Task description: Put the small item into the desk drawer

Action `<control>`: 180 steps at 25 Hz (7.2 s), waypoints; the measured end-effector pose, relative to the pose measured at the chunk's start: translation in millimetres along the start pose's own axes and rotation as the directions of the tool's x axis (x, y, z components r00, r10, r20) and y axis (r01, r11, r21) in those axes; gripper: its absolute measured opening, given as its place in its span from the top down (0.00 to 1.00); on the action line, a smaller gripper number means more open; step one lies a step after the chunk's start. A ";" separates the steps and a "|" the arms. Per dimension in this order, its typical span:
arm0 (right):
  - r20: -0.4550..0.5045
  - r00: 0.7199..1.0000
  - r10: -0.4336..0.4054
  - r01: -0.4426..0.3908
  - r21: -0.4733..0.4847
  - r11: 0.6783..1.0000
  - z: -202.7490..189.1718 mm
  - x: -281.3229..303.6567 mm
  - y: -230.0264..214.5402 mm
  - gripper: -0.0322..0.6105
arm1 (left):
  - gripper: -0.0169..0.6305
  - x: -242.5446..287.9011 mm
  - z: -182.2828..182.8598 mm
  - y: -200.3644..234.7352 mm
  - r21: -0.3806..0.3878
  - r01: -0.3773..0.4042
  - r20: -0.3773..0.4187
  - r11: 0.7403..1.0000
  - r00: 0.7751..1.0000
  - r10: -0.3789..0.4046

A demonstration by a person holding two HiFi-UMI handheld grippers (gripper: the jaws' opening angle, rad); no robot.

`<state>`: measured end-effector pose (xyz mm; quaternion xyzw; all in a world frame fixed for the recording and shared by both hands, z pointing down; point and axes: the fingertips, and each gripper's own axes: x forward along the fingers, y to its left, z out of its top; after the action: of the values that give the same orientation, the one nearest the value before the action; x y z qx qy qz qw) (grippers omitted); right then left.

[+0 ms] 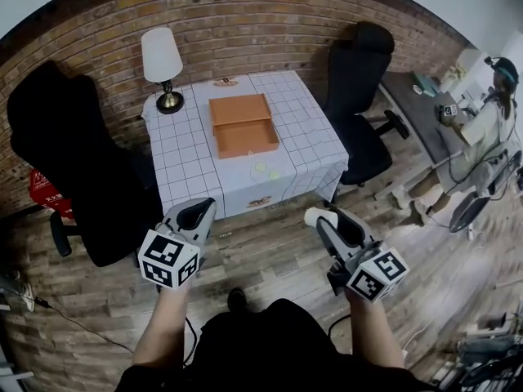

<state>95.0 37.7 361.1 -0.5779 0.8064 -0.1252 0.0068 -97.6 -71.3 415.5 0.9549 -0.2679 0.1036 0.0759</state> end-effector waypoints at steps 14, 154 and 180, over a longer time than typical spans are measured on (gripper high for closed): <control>-0.016 0.993 0.118 -0.118 -0.027 0.993 26.7 80.6 -33.0 0.71 | 0.96 25.6 10.8 48.8 -0.035 -0.110 -0.012 0.993 0.994 0.110; -0.206 0.951 0.229 -0.267 -0.179 0.947 56.8 309.2 -268.0 0.93 | 0.96 259.3 50.7 161.1 -0.133 -0.266 -0.073 0.955 0.963 0.258; 0.115 0.942 0.314 -0.275 -0.266 0.924 176.6 313.0 -319.2 0.95 | 0.96 303.8 140.7 181.1 -0.002 -0.446 0.007 0.895 0.895 0.446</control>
<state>315.6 -384.9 298.8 -0.4540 0.8905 0.0235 0.0168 82.7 -403.2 368.1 0.8685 -0.4797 0.1146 0.0496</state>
